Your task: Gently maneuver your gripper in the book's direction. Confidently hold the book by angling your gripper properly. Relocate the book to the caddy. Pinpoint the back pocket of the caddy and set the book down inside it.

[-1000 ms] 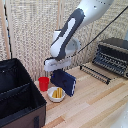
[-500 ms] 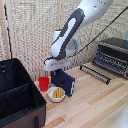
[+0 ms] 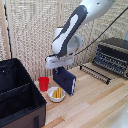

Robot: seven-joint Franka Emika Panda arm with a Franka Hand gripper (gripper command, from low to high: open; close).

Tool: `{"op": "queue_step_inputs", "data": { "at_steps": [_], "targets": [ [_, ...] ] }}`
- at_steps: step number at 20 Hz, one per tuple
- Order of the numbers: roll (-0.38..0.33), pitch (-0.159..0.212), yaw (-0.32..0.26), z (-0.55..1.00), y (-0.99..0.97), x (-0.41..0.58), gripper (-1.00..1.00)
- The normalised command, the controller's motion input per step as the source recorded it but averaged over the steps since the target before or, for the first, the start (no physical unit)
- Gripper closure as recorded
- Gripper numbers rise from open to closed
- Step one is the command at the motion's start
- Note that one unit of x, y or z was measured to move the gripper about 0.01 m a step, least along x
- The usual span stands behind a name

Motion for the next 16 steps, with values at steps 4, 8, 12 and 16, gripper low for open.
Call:
{"op": "queue_step_inputs", "data": {
  "at_steps": [4,8,12,16],
  "targets": [
    [-0.019,0.044,0.004,1.0,-0.02,0.289,1.0],
    [0.0,0.003,-0.055,0.99,0.06,0.427,1.0],
    [-0.039,0.0,-0.156,0.81,0.21,0.512,1.0],
    [-0.01,0.001,-0.256,0.63,0.13,0.306,1.0]
  ]
}}
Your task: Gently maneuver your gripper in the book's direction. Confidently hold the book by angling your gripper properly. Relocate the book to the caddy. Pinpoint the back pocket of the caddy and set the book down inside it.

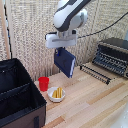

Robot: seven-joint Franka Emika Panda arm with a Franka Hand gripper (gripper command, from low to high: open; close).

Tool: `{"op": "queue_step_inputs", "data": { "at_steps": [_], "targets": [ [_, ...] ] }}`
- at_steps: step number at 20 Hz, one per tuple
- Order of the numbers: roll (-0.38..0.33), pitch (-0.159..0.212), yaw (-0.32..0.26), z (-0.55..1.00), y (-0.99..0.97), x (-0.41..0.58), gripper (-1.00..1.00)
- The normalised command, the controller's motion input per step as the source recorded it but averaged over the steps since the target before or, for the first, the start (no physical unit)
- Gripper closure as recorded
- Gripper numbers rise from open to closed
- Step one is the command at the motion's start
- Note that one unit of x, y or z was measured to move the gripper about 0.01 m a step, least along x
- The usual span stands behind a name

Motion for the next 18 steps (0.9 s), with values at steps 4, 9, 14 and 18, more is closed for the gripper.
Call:
{"op": "queue_step_inputs", "data": {
  "at_steps": [4,9,14,18],
  "targets": [
    [0.0,0.005,-0.324,0.55,0.01,0.117,1.0],
    [0.024,0.0,-0.347,0.57,0.0,0.002,1.0],
    [0.045,0.0,-0.346,0.63,0.0,0.0,1.0],
    [0.041,0.0,-0.335,0.66,0.0,0.0,1.0]
  ]
}}
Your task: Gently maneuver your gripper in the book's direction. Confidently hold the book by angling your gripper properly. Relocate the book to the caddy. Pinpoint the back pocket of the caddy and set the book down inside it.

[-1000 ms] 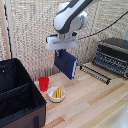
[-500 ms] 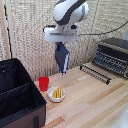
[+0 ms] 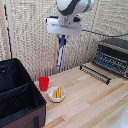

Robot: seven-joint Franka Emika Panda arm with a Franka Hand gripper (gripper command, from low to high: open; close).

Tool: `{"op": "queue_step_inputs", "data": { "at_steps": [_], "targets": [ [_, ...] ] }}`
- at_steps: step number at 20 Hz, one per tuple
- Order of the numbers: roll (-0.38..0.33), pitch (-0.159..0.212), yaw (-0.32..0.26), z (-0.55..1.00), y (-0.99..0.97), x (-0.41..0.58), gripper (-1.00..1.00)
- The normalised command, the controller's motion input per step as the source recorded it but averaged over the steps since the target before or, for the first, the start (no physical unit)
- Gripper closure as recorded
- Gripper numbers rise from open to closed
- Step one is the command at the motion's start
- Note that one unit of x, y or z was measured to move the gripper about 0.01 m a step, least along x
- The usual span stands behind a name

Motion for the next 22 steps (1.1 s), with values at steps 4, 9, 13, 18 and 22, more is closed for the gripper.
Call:
{"op": "queue_step_inputs", "data": {
  "at_steps": [4,9,13,18,22],
  "targets": [
    [0.064,0.0,-0.354,0.6,-0.02,0.0,1.0],
    [0.081,0.001,-0.311,0.59,0.04,0.005,1.0],
    [0.126,0.014,-0.205,0.48,0.29,0.036,1.0],
    [0.107,0.024,-0.148,0.51,0.47,0.114,1.0],
    [0.083,0.02,-0.116,0.54,0.58,0.141,1.0]
  ]
}}
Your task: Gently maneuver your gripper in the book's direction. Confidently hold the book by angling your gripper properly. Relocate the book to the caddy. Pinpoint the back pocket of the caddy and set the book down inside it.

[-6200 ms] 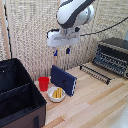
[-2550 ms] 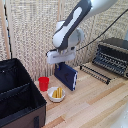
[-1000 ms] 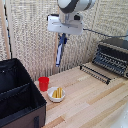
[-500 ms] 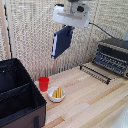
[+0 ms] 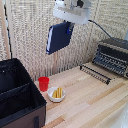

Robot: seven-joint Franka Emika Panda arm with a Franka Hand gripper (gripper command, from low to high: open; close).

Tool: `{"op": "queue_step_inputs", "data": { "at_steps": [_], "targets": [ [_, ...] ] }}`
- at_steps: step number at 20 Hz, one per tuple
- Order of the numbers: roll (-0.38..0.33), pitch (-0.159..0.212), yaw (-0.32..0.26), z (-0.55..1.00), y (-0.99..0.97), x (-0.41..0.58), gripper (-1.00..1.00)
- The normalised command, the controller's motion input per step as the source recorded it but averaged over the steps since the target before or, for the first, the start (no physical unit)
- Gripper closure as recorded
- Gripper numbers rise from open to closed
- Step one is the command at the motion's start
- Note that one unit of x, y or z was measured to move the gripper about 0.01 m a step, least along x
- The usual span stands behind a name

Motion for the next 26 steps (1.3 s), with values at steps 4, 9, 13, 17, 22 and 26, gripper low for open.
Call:
{"op": "queue_step_inputs", "data": {
  "at_steps": [4,9,13,17,22,26],
  "targets": [
    [0.058,0.025,-0.085,0.53,0.7,0.18,1.0],
    [0.031,0.025,-0.072,0.47,0.77,0.175,1.0],
    [0.011,0.022,-0.07,0.43,0.8,0.174,1.0],
    [0.006,0.026,-0.068,0.4,0.81,0.172,1.0],
    [0.0,0.018,-0.07,0.35,0.84,0.185,1.0],
    [0.0,0.007,-0.07,0.31,0.86,0.219,1.0]
  ]
}}
